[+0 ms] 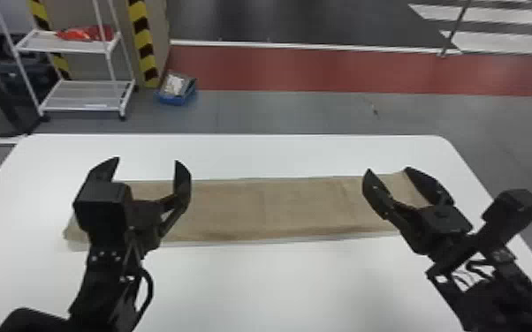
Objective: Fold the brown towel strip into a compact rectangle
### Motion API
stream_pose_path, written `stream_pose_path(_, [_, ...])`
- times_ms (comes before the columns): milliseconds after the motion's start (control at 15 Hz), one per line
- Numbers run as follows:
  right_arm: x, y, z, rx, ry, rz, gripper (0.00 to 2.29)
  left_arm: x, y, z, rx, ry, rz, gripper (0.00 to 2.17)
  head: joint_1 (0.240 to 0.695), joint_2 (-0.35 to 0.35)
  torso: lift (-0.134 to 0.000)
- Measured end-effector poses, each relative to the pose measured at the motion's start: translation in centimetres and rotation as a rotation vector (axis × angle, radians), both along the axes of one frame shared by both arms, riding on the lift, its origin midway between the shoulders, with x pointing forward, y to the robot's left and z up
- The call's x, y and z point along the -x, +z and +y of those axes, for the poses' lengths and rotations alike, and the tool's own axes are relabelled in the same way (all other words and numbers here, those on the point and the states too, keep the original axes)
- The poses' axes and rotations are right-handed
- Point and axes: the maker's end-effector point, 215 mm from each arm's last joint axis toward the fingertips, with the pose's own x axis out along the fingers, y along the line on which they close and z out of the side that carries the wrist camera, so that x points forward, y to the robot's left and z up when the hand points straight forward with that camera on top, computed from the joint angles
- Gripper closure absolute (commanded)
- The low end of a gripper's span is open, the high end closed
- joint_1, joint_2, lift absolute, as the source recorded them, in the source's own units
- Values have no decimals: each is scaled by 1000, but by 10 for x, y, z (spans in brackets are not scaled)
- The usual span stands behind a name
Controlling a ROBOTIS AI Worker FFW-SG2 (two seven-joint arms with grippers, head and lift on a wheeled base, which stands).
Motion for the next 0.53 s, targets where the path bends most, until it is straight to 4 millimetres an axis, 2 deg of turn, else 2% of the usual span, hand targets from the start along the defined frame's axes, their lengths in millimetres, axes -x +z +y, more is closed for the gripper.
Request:
stream_pose_path(200, [6, -4, -1, 1, -3, 7, 130, 1, -1, -3, -2, -4, 3, 83, 695, -77, -123])
stream_pose_path(533, [9, 5, 7, 5, -1, 1, 130, 4, 2, -10, -4, -17, 6, 83, 695, -78, -123])
